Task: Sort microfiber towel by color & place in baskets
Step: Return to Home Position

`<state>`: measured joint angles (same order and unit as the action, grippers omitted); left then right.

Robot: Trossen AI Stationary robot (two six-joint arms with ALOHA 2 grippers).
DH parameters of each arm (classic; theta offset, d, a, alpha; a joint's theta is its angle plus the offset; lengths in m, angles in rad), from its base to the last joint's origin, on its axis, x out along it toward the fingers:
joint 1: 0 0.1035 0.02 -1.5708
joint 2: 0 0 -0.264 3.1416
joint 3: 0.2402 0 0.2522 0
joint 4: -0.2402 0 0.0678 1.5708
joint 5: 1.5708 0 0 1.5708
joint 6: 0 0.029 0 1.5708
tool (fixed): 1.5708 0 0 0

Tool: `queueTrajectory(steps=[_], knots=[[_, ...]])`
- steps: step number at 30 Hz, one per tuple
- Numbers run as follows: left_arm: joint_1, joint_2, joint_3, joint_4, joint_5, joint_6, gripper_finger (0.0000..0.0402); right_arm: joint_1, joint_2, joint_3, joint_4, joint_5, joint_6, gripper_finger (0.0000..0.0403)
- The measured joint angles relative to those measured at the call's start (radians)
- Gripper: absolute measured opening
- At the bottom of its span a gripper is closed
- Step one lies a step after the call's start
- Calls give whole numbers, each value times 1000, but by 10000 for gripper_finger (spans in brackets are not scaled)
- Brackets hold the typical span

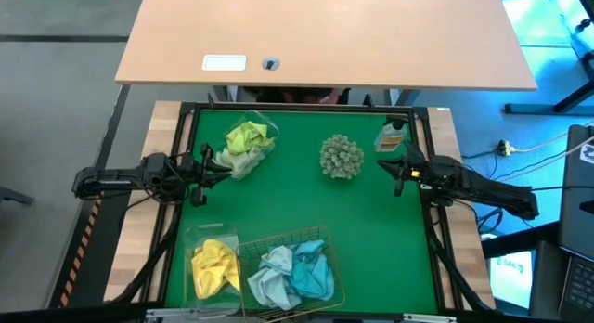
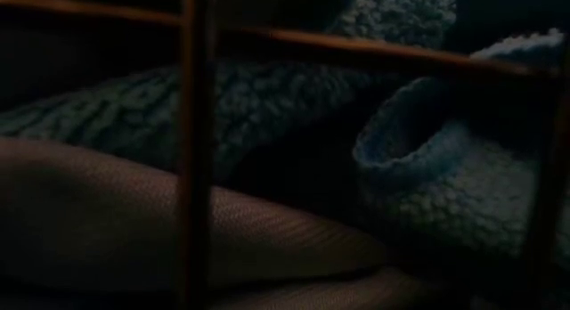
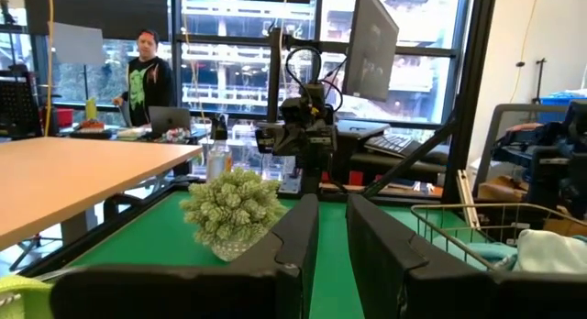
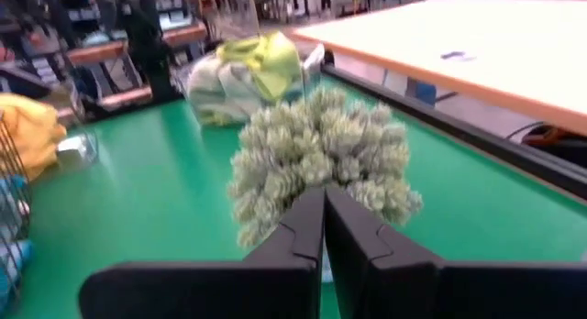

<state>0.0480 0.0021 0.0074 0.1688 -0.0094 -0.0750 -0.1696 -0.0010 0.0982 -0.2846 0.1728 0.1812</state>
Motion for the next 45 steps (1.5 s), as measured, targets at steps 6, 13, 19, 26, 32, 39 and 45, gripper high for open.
queueTrajectory(steps=[6, 13, 19, 26, 32, 39, 45], knots=[[-3, 3, 0, 1, -1, 0, 56, 0, 3, -1, 5, -1, 1, 14], [-3, 3, 0, 5, -1, 0, 56, 0, 3, 0, -2, -1, 0, 14], [-3, 3, 0, 5, -1, 0, 56, 0, 3, 0, -2, -1, 0, 14], [-3, 3, 0, 4, -2, 67, 56, 0, 3, 0, -2, -1, 0, 14], [-3, 3, 0, -3, -2, 111, 56, 0, 3, 0, -2, -1, 0, 14], [-3, 3, 0, -3, -2, 111, 56, 0, 3, 0, -2, -1, 0, 14], [-3, 3, 0, -3, -2, 111, 56, 0, 3, 0, -2, -2, 0, 14]])
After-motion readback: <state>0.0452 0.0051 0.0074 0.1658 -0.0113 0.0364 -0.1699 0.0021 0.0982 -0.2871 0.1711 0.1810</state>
